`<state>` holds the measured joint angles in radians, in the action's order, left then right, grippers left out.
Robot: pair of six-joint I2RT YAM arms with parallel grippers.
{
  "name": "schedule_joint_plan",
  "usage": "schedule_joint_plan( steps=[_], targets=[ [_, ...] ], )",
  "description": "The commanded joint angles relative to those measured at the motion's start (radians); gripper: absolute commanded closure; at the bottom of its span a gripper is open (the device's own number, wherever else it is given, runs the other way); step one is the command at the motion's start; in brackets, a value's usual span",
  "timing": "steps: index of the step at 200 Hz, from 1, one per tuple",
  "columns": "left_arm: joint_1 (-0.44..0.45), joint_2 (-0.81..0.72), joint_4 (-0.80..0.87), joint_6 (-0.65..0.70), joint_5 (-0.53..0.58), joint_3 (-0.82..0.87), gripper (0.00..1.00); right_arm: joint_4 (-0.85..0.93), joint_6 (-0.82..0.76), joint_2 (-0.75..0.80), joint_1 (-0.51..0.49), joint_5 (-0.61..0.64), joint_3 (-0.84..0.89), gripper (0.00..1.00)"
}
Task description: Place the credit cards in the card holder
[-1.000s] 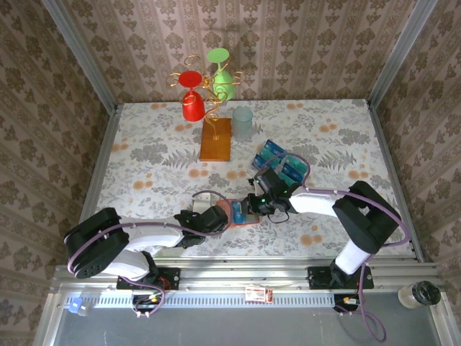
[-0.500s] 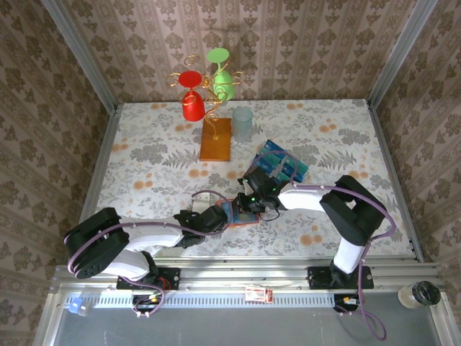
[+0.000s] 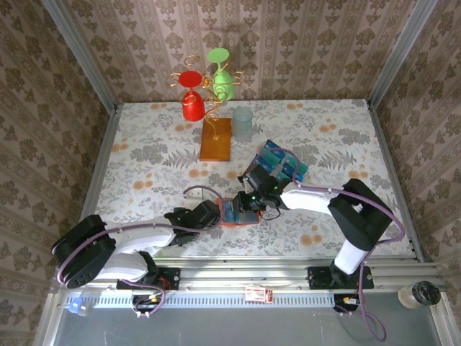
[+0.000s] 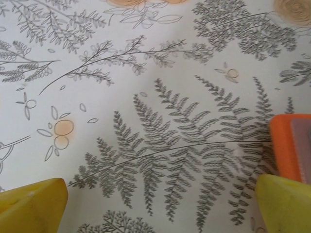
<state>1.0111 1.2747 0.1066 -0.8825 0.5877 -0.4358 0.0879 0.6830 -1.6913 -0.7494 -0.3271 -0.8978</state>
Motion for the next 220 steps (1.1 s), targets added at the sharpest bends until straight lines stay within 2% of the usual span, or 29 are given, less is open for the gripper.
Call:
schedule_joint_plan(
  steps=[1, 140, 220],
  targets=[
    [-0.016, -0.007, 0.029, 0.007, -0.007, 0.021, 0.0, 0.053, -0.03, 0.009, -0.014, 0.043, -0.013, 0.83],
    [-0.034, 0.086, -0.041, 0.039, -0.04, 0.019, 0.0, 0.034, -0.015, -0.112, -0.052, 0.033, -0.072, 0.85],
    [-0.034, 0.083, -0.049, 0.046, -0.042, 0.02, 0.0, 0.03, -0.002, -0.142, -0.062, 0.011, -0.099, 0.85]
  ],
)
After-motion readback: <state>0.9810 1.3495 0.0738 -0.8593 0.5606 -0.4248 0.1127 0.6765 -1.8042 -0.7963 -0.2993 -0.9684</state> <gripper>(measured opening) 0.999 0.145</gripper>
